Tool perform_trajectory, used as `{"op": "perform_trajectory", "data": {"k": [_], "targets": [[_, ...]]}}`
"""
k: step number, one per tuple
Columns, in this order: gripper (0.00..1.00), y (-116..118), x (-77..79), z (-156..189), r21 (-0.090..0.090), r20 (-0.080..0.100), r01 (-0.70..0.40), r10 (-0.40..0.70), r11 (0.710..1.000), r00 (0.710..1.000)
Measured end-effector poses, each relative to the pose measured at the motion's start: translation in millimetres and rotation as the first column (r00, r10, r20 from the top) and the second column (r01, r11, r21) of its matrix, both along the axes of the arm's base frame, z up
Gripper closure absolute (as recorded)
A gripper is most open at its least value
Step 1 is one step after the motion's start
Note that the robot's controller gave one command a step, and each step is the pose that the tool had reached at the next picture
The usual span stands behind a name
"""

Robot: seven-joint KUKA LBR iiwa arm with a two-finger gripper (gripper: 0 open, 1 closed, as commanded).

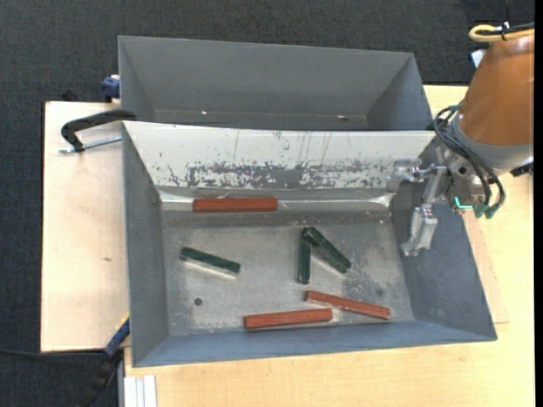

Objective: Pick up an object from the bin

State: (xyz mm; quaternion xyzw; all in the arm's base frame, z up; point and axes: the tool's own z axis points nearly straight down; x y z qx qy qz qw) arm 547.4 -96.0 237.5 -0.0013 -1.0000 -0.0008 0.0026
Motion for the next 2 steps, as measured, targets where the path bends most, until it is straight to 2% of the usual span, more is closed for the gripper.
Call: {"op": "perform_trajectory", "data": {"k": [1,2], "targets": [[0.00,0,1.5,5,-0.002,0.009,-0.002,0.002,1.000,1.000],[0.00,25,-2.0,-58,-0.001,0.012,0.030,-0.030,1.000,0.999]]}}
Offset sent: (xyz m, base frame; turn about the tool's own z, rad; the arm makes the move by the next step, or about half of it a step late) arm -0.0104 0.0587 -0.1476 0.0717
